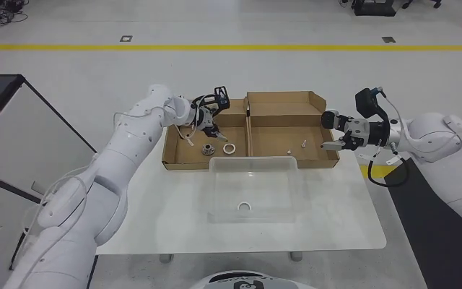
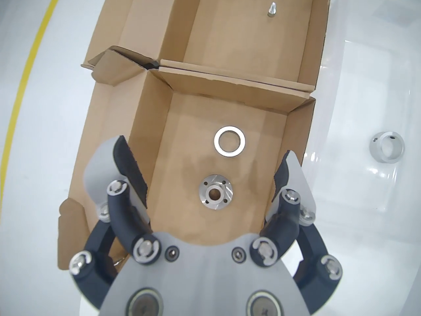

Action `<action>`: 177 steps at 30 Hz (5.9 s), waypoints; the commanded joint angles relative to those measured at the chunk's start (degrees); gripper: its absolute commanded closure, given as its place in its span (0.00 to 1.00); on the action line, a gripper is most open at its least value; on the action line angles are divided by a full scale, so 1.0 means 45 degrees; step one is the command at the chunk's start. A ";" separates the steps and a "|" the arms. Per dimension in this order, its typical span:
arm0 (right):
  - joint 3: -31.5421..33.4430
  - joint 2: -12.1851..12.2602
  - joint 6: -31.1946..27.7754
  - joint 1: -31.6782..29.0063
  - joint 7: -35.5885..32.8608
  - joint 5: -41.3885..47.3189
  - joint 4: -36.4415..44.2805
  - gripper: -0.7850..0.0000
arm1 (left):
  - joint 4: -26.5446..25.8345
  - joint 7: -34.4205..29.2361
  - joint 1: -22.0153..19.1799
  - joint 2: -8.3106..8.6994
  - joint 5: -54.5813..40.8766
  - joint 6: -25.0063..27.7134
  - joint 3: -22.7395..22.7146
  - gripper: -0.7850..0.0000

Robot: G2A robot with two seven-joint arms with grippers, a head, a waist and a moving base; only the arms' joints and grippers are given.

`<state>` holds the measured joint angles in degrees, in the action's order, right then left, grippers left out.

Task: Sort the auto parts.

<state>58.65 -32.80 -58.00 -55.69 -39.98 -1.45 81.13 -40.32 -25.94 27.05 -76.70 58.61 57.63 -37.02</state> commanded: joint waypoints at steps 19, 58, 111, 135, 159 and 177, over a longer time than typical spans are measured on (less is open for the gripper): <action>0.0000 0.0000 0.0000 -0.0001 0.0000 0.0000 0.0000 0.00 | -1.0145 -0.8968 0.3474 0.2096 -0.5274 -0.4364 -0.1604 0.00; 0.0000 0.0000 0.0000 -0.0001 0.0000 0.0000 0.0000 0.00 | -0.9582 -1.1485 0.1406 0.1620 -0.7574 -0.6882 0.2738 0.15; 0.0000 0.0000 0.0000 -0.0001 0.0000 0.0000 0.0000 0.00 | -0.5726 -1.1630 0.0721 -0.0966 -0.8327 -0.7024 0.6063 0.53; 0.0000 0.0000 0.0000 -0.0001 0.0000 0.0000 0.0000 0.00 | -0.4692 -1.1475 0.0479 -0.1457 -0.7920 -0.6871 0.6063 0.60; 0.0000 0.0000 0.0000 -0.0001 0.0000 0.0000 0.0000 0.00 | -0.5753 -1.1937 0.1034 -0.1135 -0.7228 -0.7330 0.6063 0.60; 0.0000 0.0000 0.0000 -0.0001 0.0000 0.0000 0.0000 0.00 | -0.4841 -1.1734 0.0675 -0.1465 -0.6980 -0.7130 0.6063 0.71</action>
<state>58.65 -32.80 -58.00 -55.69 -39.98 -1.45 81.13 -62.20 -78.88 30.03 -83.19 27.44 25.41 -9.74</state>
